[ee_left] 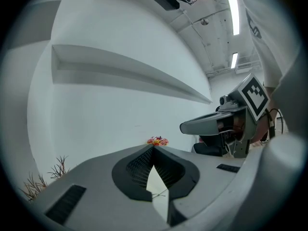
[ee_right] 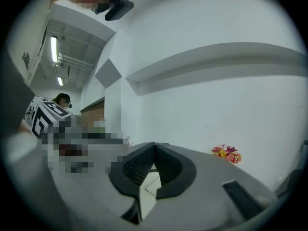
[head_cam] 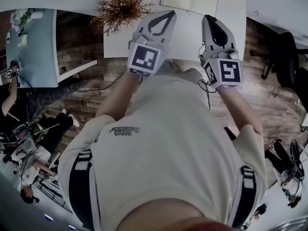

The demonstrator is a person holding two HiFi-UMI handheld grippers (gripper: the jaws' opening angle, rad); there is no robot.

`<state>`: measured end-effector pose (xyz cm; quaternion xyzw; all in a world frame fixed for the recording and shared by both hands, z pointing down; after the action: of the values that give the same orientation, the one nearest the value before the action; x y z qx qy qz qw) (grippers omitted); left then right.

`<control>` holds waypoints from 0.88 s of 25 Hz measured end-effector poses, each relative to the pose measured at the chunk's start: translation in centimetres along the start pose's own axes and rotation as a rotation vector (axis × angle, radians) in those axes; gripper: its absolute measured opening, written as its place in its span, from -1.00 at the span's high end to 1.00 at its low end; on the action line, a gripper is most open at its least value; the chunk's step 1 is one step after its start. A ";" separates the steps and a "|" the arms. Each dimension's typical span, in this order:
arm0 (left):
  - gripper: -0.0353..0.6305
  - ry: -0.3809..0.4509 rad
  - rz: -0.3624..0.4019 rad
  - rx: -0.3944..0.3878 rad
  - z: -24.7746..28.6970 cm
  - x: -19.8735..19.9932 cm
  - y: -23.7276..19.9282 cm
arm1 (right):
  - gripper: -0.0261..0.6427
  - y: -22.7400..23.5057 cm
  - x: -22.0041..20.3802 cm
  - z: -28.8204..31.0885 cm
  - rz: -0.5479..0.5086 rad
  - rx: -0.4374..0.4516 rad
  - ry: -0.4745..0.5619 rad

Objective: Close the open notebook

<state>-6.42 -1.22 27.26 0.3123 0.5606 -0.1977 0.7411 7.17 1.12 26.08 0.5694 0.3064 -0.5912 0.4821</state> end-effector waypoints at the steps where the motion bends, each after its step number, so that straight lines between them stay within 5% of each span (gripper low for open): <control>1: 0.85 0.000 -0.002 0.005 0.2 0.0 -0.3 | 0.91 0.2 0.1 0.3 -0.001 -0.004 0.002; 18: 0.85 -0.081 -0.071 0.132 1.7 -2.1 -2.0 | 0.91 1.8 -1.6 4.3 -0.007 0.109 -0.096; 22: 0.85 -0.120 -0.099 0.156 2.6 -3.0 -1.7 | 0.64 1.8 -2.3 5.5 -0.058 0.167 -0.135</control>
<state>-6.55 -4.42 30.22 0.3285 0.5130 -0.2951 0.7361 6.51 -4.02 29.58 0.5573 0.2392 -0.6654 0.4352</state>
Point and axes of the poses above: the fingertips, and each gripper's own axes: z forward along the fingers, y to its right, x out of its top, the point moved 5 cm from there along -z, backward along the fingers, and after that the axes turned 8 degrees about z, right-handed, at the moved point
